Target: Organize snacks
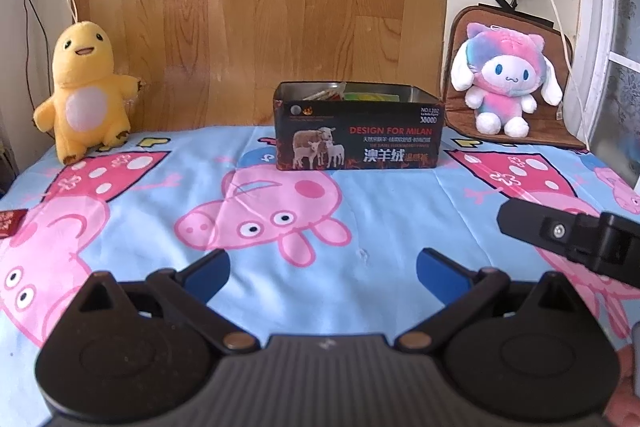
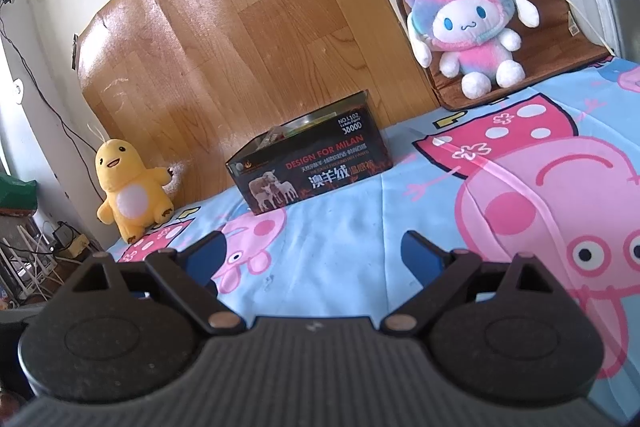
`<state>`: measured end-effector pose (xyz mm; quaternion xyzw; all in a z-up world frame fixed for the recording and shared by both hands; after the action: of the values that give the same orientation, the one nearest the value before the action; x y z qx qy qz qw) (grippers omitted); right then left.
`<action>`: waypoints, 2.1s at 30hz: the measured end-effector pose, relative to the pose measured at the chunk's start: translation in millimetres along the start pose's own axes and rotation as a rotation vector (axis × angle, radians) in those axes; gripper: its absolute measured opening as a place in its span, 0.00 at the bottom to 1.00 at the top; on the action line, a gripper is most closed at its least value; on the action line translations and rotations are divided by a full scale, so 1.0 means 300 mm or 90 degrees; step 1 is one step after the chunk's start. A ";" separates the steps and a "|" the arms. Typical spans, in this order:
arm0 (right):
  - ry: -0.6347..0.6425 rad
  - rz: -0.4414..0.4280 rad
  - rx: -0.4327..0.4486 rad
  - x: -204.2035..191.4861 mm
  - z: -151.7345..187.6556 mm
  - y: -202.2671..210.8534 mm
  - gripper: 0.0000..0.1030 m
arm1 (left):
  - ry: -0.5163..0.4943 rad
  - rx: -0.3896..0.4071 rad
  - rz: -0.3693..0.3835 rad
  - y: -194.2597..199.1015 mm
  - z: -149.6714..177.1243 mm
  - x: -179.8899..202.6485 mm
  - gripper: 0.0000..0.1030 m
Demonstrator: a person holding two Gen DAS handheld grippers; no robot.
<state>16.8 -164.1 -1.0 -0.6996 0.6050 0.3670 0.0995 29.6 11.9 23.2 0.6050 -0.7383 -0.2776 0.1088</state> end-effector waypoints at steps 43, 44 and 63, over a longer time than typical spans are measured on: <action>0.008 -0.021 0.012 -0.027 -0.011 0.047 0.94 | -0.044 0.011 -0.064 0.053 -0.029 0.013 1.00; 0.007 -0.022 0.012 -0.027 -0.012 0.048 0.94 | -0.046 0.016 -0.072 0.057 -0.031 0.013 1.00; 0.003 -0.024 0.011 -0.026 -0.010 0.054 0.94 | -0.048 0.062 -0.144 0.098 -0.050 -0.010 1.00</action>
<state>3.2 -163.8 11.0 -0.7112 0.5948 0.3579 0.1109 13.5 13.8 52.0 0.6784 -0.6813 -0.2744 0.0195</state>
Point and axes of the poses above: each gripper's, at about its wrist camera, not at the fingertips, and y roughly against the way its jaws point, x to its right, z to its underside, the point moved 4 cm from there along -y, roughly the way its jaws point, and after that the axes turned 13 degrees about -y, right-handed, at the moved point
